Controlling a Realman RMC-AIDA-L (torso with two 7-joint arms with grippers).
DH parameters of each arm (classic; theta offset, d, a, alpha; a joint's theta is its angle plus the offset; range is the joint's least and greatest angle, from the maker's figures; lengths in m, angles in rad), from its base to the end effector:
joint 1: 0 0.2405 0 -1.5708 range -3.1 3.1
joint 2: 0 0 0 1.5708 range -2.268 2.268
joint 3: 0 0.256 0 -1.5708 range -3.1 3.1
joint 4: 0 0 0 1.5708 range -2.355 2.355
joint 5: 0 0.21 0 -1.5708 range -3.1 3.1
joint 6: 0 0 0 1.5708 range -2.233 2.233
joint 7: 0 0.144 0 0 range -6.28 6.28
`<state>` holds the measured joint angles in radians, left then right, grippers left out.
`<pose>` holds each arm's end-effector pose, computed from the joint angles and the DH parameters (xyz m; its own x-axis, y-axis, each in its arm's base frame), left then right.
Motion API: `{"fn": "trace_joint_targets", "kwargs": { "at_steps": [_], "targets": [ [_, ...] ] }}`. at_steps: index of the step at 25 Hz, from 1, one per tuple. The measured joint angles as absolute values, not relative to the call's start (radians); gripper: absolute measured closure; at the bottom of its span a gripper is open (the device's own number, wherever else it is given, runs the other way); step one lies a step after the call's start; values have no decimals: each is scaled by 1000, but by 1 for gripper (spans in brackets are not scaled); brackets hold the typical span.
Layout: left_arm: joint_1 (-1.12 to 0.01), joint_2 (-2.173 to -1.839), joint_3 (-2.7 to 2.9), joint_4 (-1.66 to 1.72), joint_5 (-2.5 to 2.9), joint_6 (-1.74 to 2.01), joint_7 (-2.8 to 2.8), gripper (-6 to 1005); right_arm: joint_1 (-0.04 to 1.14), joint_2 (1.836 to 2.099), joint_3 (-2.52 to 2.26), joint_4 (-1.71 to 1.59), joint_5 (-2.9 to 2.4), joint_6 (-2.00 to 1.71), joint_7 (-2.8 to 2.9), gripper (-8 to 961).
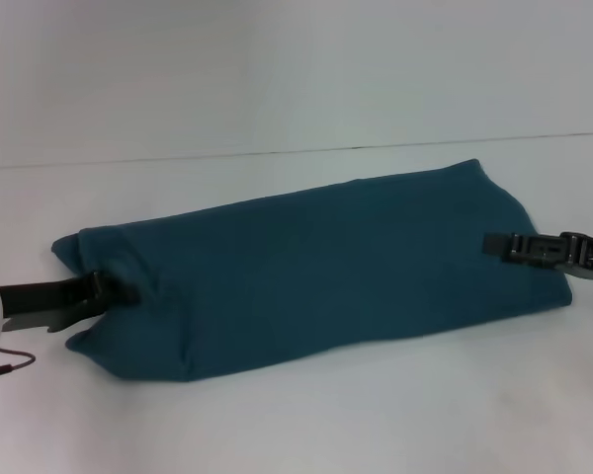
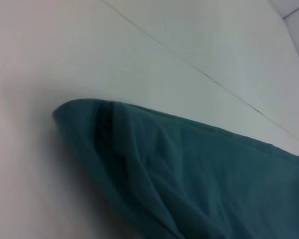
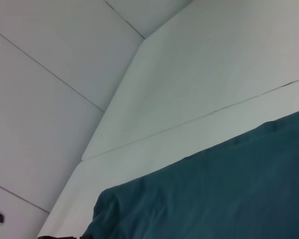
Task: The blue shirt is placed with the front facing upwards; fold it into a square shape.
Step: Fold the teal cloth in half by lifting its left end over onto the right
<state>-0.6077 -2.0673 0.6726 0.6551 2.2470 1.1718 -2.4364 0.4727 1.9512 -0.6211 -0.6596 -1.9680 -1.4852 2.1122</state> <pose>-0.2973 0.3784 0.0034 0.0714 0.8570 0.5103 0.9974 -0.0661 -0.0287 0.3109 0.3402 0.0659 0.2335 -0.7689 -0.5952 -0.9350 -0.3455 0.0795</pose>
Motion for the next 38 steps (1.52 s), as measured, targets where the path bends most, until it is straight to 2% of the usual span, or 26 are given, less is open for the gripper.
{"fn": "trace_joint_targets", "kwargs": {
  "at_steps": [8, 19, 28, 38],
  "targets": [
    [-583, -2046, 534, 657, 2249, 1287, -2386, 943, 468, 1955, -621, -660, -1969, -1497, 2112, 298],
    [-536, -2009, 335, 669, 2369, 1219, -2429, 942, 445, 1957, -621, -656, -1967, -1501, 2121, 298],
    [-532, -2000, 296, 726, 2451, 1133, -2504, 942, 445, 1950, -621, -624, -1966, -1494, 2115, 298],
    [-535, -1992, 294, 756, 2394, 1275, -2516, 945, 451, 1950, -621, -623, -1969, -1491, 2113, 298]
  ]
}}
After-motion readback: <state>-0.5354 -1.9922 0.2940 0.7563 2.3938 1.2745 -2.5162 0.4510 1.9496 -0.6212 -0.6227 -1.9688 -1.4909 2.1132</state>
